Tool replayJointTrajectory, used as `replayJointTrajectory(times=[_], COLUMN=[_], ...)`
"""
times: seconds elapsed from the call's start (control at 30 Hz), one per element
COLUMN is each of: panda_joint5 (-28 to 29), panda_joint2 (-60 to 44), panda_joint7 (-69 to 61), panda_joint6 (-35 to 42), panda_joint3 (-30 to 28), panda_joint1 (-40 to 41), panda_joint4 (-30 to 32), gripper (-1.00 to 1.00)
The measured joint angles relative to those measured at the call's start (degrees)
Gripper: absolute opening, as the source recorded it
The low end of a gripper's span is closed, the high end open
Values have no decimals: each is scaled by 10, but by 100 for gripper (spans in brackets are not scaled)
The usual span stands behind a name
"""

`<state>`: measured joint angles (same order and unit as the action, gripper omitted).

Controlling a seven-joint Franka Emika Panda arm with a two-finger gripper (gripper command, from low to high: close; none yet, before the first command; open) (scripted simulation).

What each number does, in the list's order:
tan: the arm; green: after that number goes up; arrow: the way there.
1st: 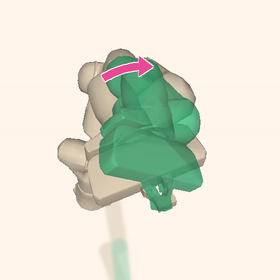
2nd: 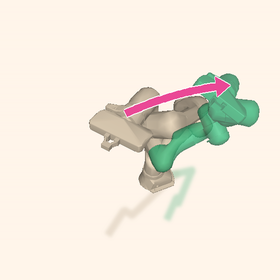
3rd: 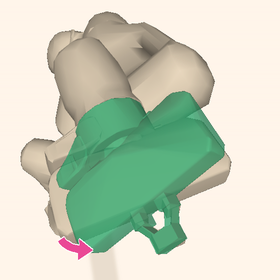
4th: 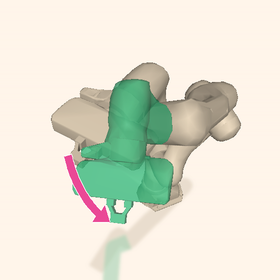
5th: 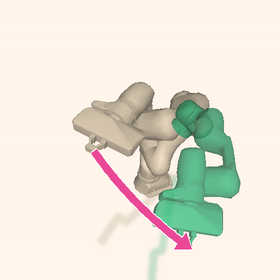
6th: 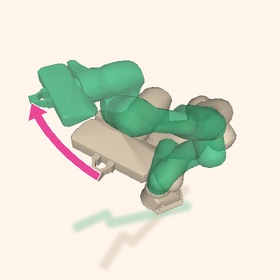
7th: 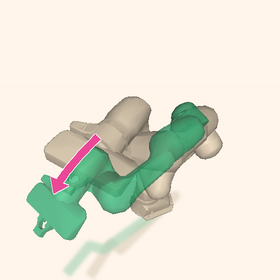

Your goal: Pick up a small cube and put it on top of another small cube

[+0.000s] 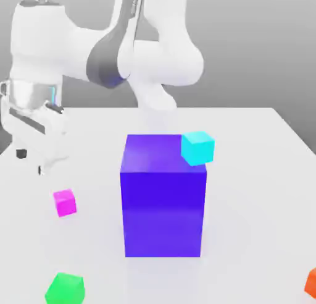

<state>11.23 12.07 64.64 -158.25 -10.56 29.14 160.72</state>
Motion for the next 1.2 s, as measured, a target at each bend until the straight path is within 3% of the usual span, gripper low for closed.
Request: replayJointTrajectory(times=[0.17, 0.33, 0.47, 0.6, 0.67, 0.7, 0.97, 1.2], panda_joint5=[-32, -114, -194, -236, -236, -236, -230, -151], panda_joint2=[-60, -124, -179, -233, -260, -269, -260, -168], panda_joint7=[-4, -48, -102, -134, -138, -139, -133, -71], panda_joint6=[-53, -105, -148, -192, -215, -222, -215, -141], panda_joint3=[-43, -56, -2, 71, 99, 107, 101, 35], panda_joint1=[29, 29, 59, 123, 153, 162, 156, 109], panda_joint4=[56, 74, 63, 53, 50, 49, 50, 65], gripper=[0, 0, 0, 0, 0, -100, -100, -100])
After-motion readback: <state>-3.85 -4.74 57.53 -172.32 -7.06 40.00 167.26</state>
